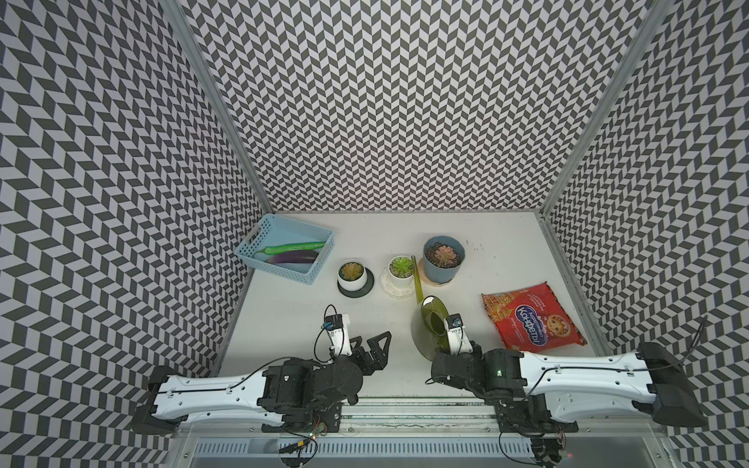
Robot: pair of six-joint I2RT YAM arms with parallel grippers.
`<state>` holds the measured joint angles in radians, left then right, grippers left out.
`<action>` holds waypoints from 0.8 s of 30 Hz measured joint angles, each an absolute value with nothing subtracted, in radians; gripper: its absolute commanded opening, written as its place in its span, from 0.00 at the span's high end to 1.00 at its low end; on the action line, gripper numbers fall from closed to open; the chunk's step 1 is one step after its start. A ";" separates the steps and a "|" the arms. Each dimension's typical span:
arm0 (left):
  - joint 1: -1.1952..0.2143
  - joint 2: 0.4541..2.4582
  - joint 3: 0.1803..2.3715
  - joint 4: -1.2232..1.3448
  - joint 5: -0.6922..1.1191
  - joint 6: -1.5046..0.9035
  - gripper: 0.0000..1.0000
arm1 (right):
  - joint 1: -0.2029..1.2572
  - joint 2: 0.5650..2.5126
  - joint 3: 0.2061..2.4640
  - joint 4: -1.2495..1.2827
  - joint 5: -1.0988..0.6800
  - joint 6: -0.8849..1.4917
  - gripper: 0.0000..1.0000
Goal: Water the succulent around the soil edge
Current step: Pick up the watering can from the center of the board.
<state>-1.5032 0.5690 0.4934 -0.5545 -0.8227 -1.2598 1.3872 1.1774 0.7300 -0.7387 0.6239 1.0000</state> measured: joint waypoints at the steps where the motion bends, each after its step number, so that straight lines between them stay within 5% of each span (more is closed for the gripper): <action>1: -1.503 0.572 0.493 -0.554 -0.823 -1.259 0.00 | 1.385 1.177 0.730 -0.730 0.624 0.989 0.48; 15: -1.503 0.590 0.494 -0.556 -0.823 -1.278 0.00 | 1.384 1.180 0.752 -0.745 0.641 0.943 1.00; 24: -1.503 0.603 0.494 -0.589 -0.839 -1.286 0.00 | 1.384 1.179 0.861 -0.908 0.664 0.958 1.00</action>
